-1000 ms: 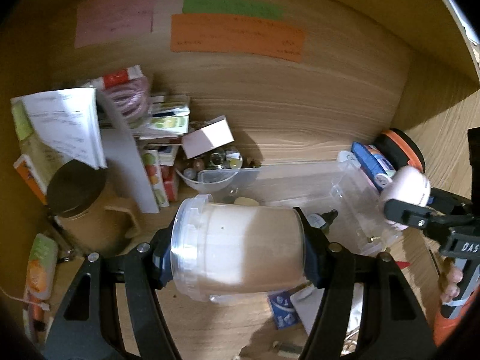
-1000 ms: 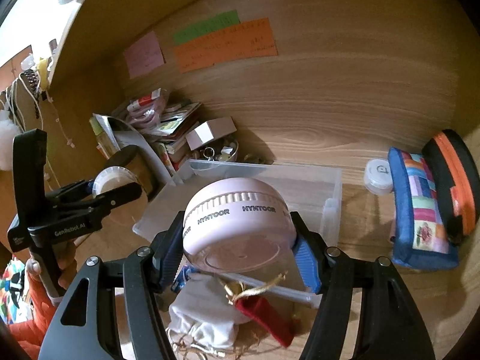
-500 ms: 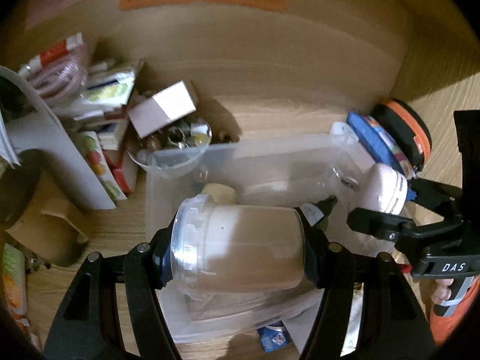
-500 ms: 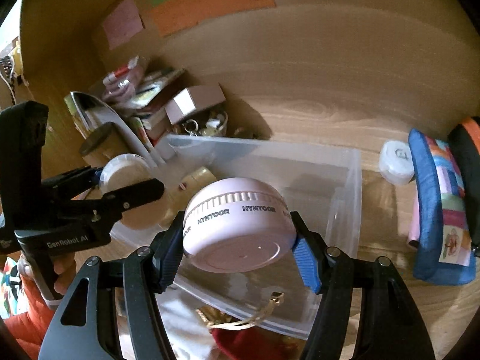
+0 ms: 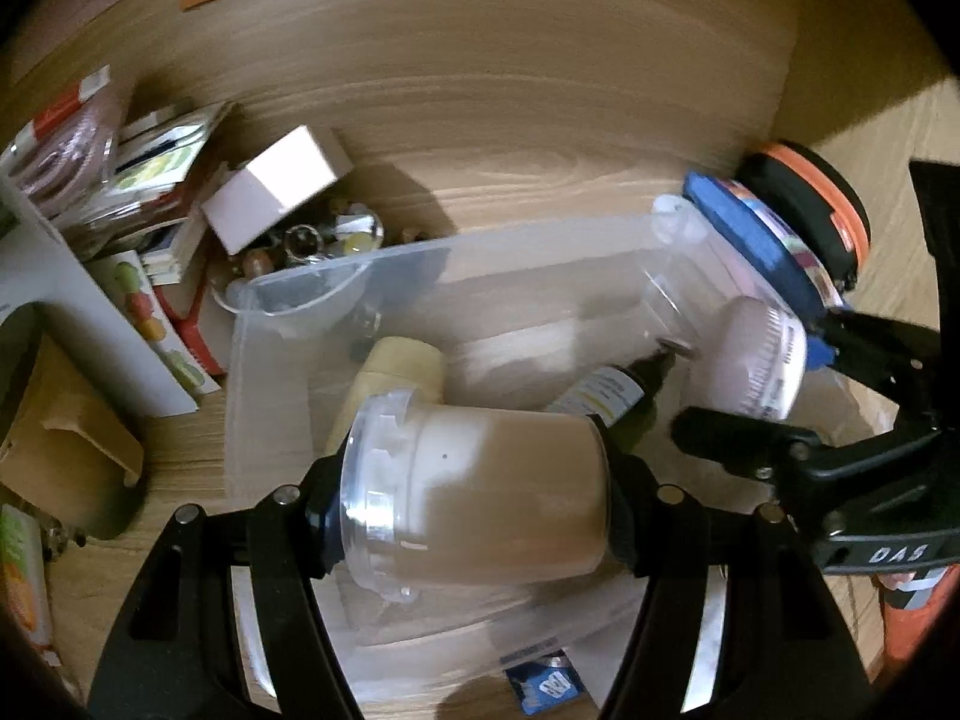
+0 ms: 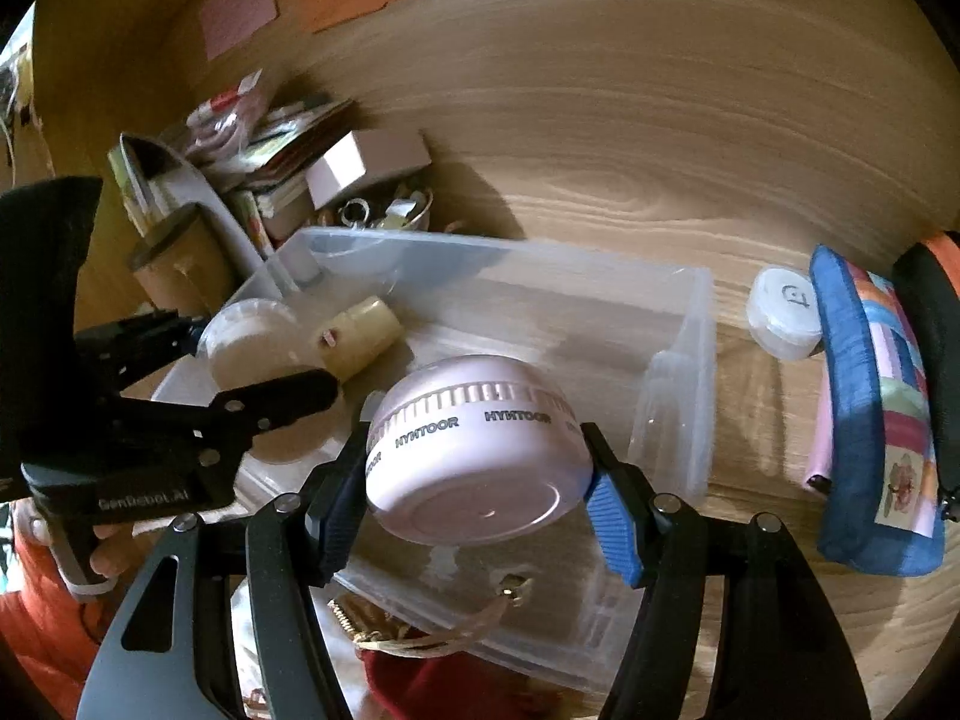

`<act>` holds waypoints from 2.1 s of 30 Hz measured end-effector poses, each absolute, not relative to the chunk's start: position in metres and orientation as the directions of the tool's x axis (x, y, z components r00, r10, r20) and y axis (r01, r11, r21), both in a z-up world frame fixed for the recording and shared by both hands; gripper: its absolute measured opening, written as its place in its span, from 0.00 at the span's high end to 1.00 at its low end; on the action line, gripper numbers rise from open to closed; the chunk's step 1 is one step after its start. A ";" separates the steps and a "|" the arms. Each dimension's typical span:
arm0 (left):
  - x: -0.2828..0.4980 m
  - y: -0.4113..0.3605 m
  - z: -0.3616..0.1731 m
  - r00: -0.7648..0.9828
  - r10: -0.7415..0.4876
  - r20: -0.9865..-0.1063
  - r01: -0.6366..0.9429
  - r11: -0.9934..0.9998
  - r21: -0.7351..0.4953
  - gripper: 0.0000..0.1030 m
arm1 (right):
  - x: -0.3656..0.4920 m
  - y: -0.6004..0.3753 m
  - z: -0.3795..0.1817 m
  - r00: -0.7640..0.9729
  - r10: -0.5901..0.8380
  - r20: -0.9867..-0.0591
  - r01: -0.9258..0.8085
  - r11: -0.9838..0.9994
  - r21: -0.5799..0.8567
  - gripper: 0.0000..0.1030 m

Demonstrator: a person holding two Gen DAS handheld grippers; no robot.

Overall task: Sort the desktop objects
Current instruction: 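Lift and carry the jar and pink device with both tools over the bin, then open both tools to release the jar and pink device into the bin, then move both tools toward the small white shell and the red pouch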

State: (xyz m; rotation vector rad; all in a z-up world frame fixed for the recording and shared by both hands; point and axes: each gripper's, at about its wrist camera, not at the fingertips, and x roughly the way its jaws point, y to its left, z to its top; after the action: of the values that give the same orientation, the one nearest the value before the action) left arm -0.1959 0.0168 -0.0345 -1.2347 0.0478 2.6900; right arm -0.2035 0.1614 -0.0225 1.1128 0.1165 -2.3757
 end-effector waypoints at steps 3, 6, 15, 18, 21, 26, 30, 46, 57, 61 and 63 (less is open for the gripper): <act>-0.196 0.023 -0.039 -0.631 0.135 -0.764 -0.185 -0.983 -0.021 0.35 | -0.201 0.155 -0.026 -0.554 -0.373 -0.744 0.483 -0.872 0.079 0.40; -0.196 0.024 -0.039 -0.630 0.139 -0.764 -0.185 -0.982 -0.025 0.35 | -0.199 0.151 -0.029 -0.565 -0.351 -0.747 0.486 -0.873 0.043 0.40; -0.193 0.022 -0.036 -0.638 0.133 -0.759 -0.183 -0.983 -0.018 0.34 | -0.198 0.149 -0.029 -0.570 -0.347 -0.745 0.488 -0.872 0.033 0.39; -0.192 0.022 -0.034 -0.640 0.136 -0.756 -0.188 -0.982 -0.018 0.34 | -0.198 0.149 -0.027 -0.571 -0.351 -0.742 0.490 -0.871 0.034 0.39; -0.190 0.023 -0.030 -0.656 0.131 -0.743 -0.190 -0.982 -0.005 0.31 | -0.194 0.152 -0.022 -0.586 -0.359 -0.727 0.491 -0.870 0.034 0.34; -0.188 0.027 -0.025 -0.669 0.117 -0.734 -0.189 -0.982 0.016 0.29 | -0.191 0.157 -0.008 -0.621 -0.378 -0.687 0.491 -0.870 0.034 0.24; -0.183 0.025 -0.014 -0.681 0.111 -0.724 -0.178 -0.984 0.016 0.27 | -0.194 0.166 0.002 -0.629 -0.388 -0.674 0.477 -0.877 0.059 0.23; -0.127 0.001 0.040 -0.787 0.024 -0.616 -0.086 -0.994 0.070 0.09 | -0.154 0.177 0.054 -0.687 -0.415 -0.597 0.465 -0.882 0.077 0.19; -0.077 -0.020 0.052 -0.819 0.001 -0.574 -0.052 -0.996 0.074 0.04 | -0.102 0.196 0.074 -0.734 -0.391 -0.555 0.436 -0.898 0.056 0.13; -0.064 -0.031 0.044 -0.808 -0.011 -0.588 -0.040 -0.997 0.073 0.04 | -0.083 0.205 0.075 -0.756 -0.373 -0.538 0.415 -0.909 0.047 0.05; -0.058 -0.035 0.035 -0.794 -0.018 -0.607 -0.037 -0.996 0.078 0.04 | -0.075 0.209 0.074 -0.763 -0.365 -0.533 0.407 -0.913 0.043 0.04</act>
State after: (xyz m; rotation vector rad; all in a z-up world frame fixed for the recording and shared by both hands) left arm -0.0585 -0.0352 0.0345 -1.0042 0.1345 2.9630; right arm -0.0748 0.2086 0.0742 0.7694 0.1043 -2.6143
